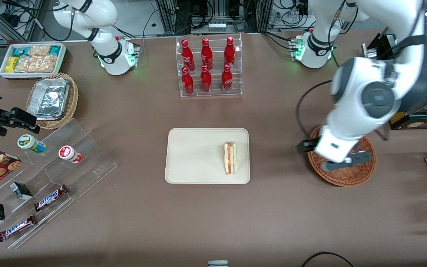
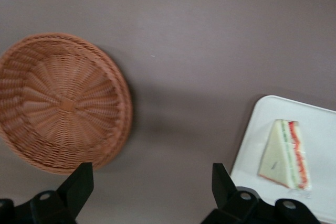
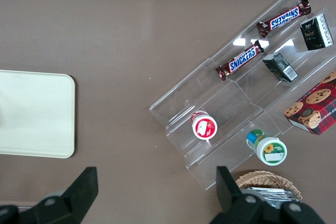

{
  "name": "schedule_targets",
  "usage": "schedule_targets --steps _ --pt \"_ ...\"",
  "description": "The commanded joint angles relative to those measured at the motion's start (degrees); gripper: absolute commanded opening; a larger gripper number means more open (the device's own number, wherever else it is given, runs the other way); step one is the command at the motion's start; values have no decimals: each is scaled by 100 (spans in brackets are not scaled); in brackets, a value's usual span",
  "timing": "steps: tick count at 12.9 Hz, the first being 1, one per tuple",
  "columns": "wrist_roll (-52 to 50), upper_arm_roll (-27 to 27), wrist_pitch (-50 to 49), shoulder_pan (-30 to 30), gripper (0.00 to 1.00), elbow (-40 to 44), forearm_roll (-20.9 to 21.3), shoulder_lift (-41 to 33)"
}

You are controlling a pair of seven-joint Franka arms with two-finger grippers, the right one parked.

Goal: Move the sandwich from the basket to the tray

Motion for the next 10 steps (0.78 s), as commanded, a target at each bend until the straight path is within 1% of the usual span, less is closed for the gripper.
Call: schedule_targets --steps 1,2,3,5,8,9,10 --pt "499 -500 -171 831 100 -657 11 -815" --pt "640 -562 -355 1007 100 -666 20 -956" --pt "998 -598 -574 1191 100 -666 20 -1131" --pt "1667 -616 -918 1307 100 -666 46 -1456" --pt "1941 -651 -1042 1448 100 -649 47 -1844" --pt "2081 -651 -1156 1448 100 -640 108 -1906" --pt "2178 -651 -1296 1448 100 -605 291 -1967"
